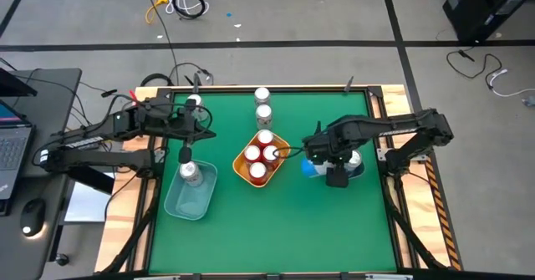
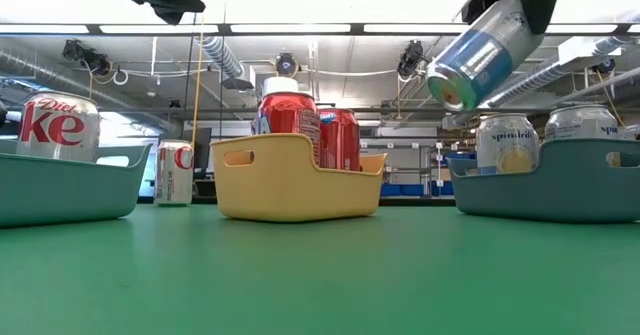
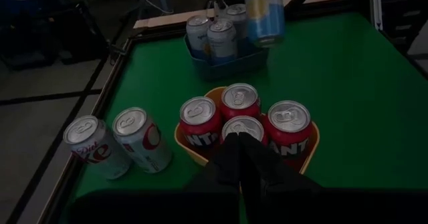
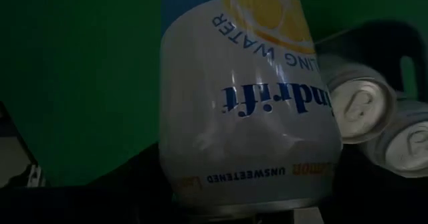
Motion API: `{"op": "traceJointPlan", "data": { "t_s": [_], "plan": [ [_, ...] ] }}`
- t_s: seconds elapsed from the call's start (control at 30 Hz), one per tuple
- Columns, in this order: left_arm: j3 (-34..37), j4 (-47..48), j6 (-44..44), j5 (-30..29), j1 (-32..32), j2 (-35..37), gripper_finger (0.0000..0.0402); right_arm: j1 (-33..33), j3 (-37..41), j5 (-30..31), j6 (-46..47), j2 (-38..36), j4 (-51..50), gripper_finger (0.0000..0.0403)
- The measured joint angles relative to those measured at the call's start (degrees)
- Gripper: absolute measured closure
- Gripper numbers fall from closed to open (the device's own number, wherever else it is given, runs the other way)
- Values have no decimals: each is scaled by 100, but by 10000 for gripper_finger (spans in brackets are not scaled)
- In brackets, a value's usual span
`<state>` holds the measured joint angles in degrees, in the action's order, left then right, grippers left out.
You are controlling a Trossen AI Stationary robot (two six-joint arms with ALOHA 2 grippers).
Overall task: Sort soda cans
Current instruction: Put the blue and white soda can into the blue bin
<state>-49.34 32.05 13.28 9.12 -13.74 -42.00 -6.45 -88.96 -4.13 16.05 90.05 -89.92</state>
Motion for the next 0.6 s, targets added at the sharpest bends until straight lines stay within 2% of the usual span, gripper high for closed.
{"op": "traceJointPlan", "data": {
  "t_s": [0.13, 0.37, 0.6],
  "plan": [
    [0, 53, 0, 2, 0, 0, 401, 62, 172, 19, 34, -348, -13, 127],
    [0, 55, -2, 9, 0, 0, 401, 111, 942, -98, 456, -1039, -18, 127],
    [0, 47, -134, 13, 0, 0, 401, 54, 1589, -498, 733, -1153, -8, 127]
  ]
}}
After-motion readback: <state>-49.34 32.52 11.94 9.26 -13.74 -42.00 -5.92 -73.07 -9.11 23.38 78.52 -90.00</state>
